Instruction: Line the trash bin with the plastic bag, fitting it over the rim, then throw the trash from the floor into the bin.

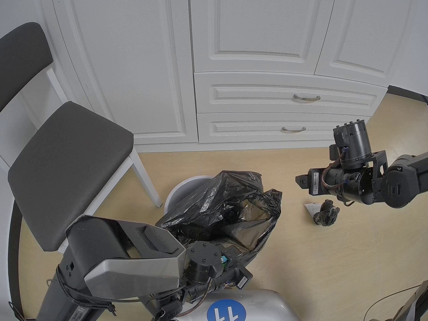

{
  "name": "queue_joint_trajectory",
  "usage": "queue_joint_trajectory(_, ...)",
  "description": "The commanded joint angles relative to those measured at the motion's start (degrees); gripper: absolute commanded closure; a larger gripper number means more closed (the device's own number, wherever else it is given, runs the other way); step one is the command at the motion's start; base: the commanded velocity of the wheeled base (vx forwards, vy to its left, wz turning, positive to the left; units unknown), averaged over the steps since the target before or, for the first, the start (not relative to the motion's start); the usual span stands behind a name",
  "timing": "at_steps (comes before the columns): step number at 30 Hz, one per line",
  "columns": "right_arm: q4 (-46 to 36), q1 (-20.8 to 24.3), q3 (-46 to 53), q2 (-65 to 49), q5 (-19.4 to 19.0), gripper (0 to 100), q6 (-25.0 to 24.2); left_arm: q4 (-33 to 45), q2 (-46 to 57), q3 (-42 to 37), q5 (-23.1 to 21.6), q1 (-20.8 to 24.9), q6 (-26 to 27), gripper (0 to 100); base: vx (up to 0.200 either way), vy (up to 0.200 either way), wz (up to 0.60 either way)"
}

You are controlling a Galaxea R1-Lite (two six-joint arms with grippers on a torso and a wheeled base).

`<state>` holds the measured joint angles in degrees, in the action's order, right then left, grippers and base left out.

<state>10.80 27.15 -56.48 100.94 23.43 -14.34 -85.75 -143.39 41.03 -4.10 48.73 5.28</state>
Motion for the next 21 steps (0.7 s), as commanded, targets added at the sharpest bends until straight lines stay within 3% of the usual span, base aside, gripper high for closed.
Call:
queue_joint_trajectory(1,0.0,0.6,0.2,1.8,-0.1,0,-0.1,0.0,-2.2,1.3,0.5,0.6,-0.3,100,0.000,0.000,0.00)
queue_joint_trajectory(7,0.1,1.2,0.2,2.4,-0.1,0,-0.1,-0.2,-2.6,3.0,0.5,-0.2,-1.3,100,0.000,0.000,0.00)
queue_joint_trajectory(8,0.8,1.2,0.4,2.5,-0.1,0,-0.1,-2.2,-1.3,2.2,0.8,-0.1,-3.5,100,0.000,0.000,0.00)
queue_joint_trajectory(11,3.2,1.4,1.3,2.5,-0.1,0,0.0,-2.2,2.1,-1.4,0.8,0.3,-3.3,100,0.000,0.000,0.00)
queue_joint_trajectory(12,4.0,1.5,1.5,2.5,-0.1,0,0.0,-2.2,3.1,-2.5,0.6,0.6,-3.3,0,0.000,0.000,0.00)
queue_joint_trajectory(17,6.2,1.9,2.8,2.5,-0.1,0,1.3,-2.2,5.7,-4.4,1.4,2.8,-3.6,0,0.000,0.000,0.00)
queue_joint_trajectory(21,8.8,2.6,4.0,2.9,-0.1,0,1.5,-2.3,9.1,-6.5,5.1,3.7,-3.4,0,0.000,0.000,0.00)
